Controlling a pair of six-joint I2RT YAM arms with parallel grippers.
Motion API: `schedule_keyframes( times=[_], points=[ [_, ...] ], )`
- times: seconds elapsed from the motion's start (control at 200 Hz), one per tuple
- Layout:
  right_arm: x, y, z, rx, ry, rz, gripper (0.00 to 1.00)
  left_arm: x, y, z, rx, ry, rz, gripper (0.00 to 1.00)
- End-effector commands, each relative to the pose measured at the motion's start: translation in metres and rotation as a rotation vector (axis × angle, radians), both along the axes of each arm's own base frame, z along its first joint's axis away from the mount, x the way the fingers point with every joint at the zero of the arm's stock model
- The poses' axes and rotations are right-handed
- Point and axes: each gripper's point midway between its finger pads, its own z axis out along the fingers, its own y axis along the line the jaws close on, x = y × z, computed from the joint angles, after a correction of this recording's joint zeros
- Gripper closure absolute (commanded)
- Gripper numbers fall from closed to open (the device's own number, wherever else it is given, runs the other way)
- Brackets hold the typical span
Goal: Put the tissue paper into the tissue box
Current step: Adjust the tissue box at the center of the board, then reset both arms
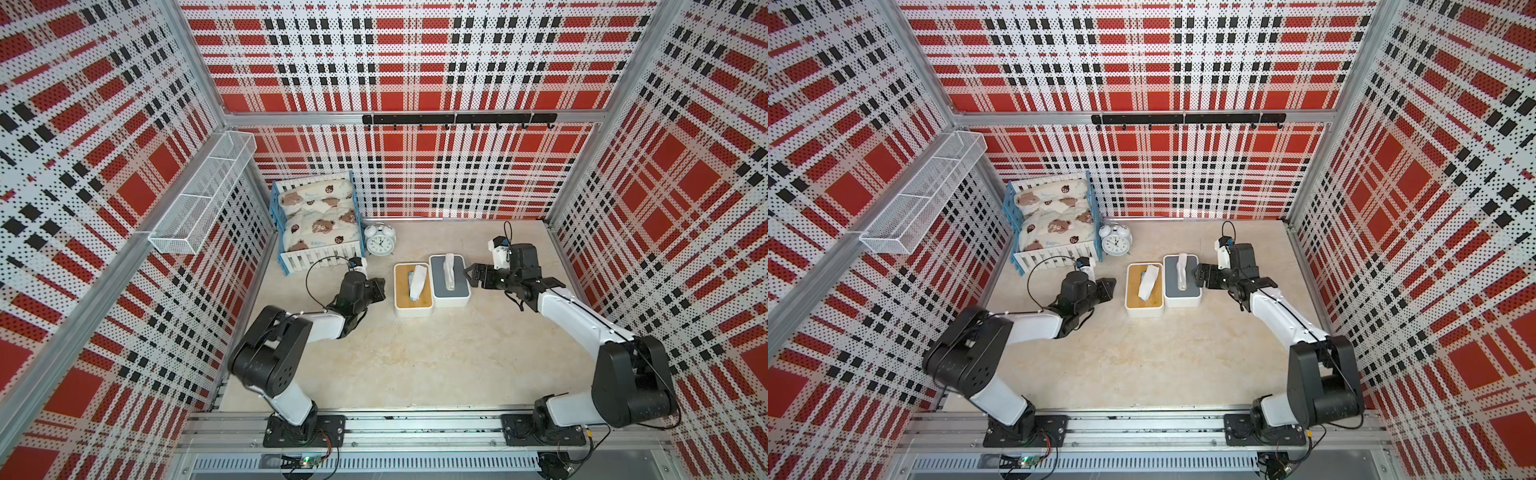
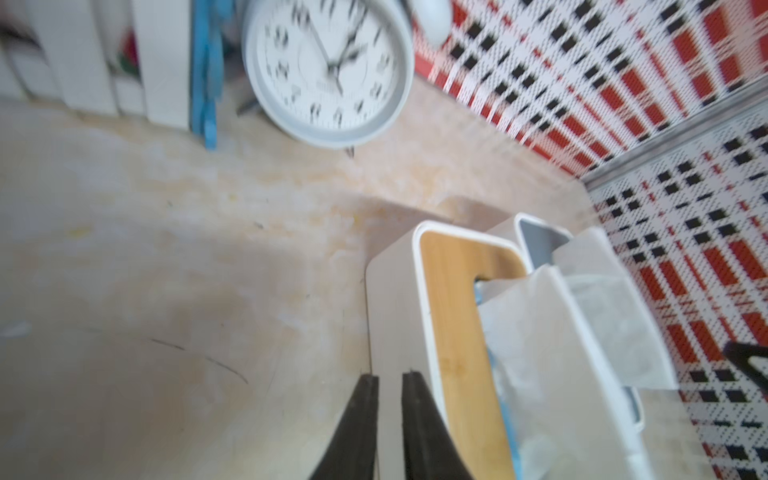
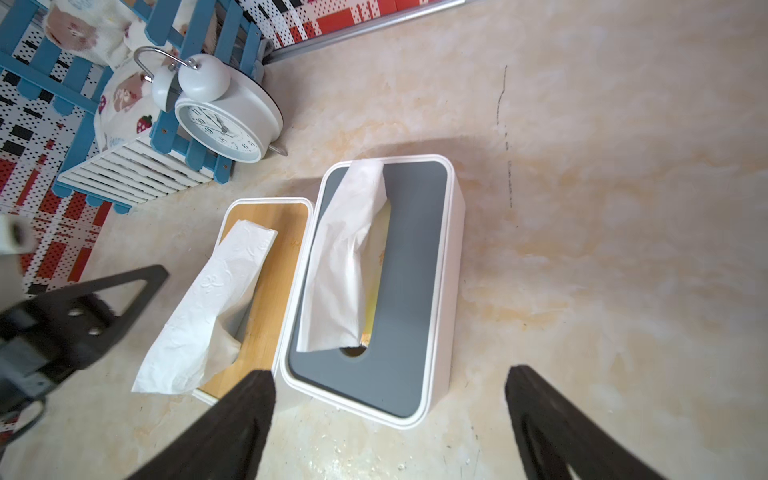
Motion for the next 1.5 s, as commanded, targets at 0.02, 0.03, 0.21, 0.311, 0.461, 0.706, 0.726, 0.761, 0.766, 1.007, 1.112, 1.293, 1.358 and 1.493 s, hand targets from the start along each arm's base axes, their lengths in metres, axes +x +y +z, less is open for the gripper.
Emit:
schedule_keyframes(
  times=[0.02, 0.03, 0.21, 0.311, 0.461, 0.706, 0.726, 0.761, 0.766, 1.007, 1.112, 1.293, 1.358, 1.493],
  points=[
    [-0.004, -0.024, 0.039, -0.057, -0.167, -0.091, 0.04, -0.004, 0.055, 0.046, 0.214, -0.192, 0.189, 0.71],
    [-0.005, -0.025, 0.041, -0.057, -0.176, -0.095, 0.03, -0.005, 0.058, 0.049, 0.215, -0.199, 0.204, 0.70],
    [-0.015, -0.043, 0.049, -0.139, -0.255, -0.132, 0.00, -0.032, 0.118, 0.060, 0.205, -0.301, 0.349, 0.56],
    [-0.018, -0.051, 0.043, -0.188, -0.286, -0.150, 0.00, -0.042, 0.153, 0.057, 0.156, -0.317, 0.434, 0.49],
    [-0.024, -0.046, 0.044, -0.180, -0.365, -0.110, 0.00, -0.054, 0.183, 0.058, 0.057, -0.344, 0.511, 0.43],
    [-0.042, -0.059, 0.052, -0.201, -0.529, -0.169, 0.00, -0.085, 0.214, 0.077, 0.087, -0.443, 0.648, 0.41],
    [-0.044, -0.060, 0.053, -0.198, -0.548, -0.174, 0.00, -0.089, 0.217, 0.077, 0.096, -0.452, 0.665, 0.41],
    [-0.048, -0.062, 0.052, -0.195, -0.571, -0.187, 0.00, -0.098, 0.222, 0.083, 0.127, -0.483, 0.688, 0.41],
    [-0.048, -0.063, 0.052, -0.194, -0.574, -0.190, 0.00, -0.099, 0.223, 0.084, 0.129, -0.487, 0.691, 0.41],
    [-0.060, -0.078, 0.042, -0.189, -0.639, -0.275, 0.00, -0.139, 0.246, 0.088, 0.298, -0.573, 0.817, 0.43],
    [-0.055, -0.075, 0.035, -0.220, -0.625, -0.252, 0.00, -0.137, 0.246, 0.086, 0.308, -0.592, 0.797, 0.44],
    [-0.060, -0.086, 0.030, -0.289, -0.697, -0.286, 0.00, -0.116, 0.241, 0.078, 0.327, -0.568, 0.740, 0.46],
    [-0.064, -0.094, 0.030, -0.303, -0.740, -0.332, 0.00, -0.110, 0.241, 0.075, 0.326, -0.559, 0.728, 0.46],
    [-0.064, -0.101, 0.021, -0.364, -0.767, -0.362, 0.00, -0.096, 0.242, 0.069, 0.333, -0.536, 0.708, 0.47]
  ],
)
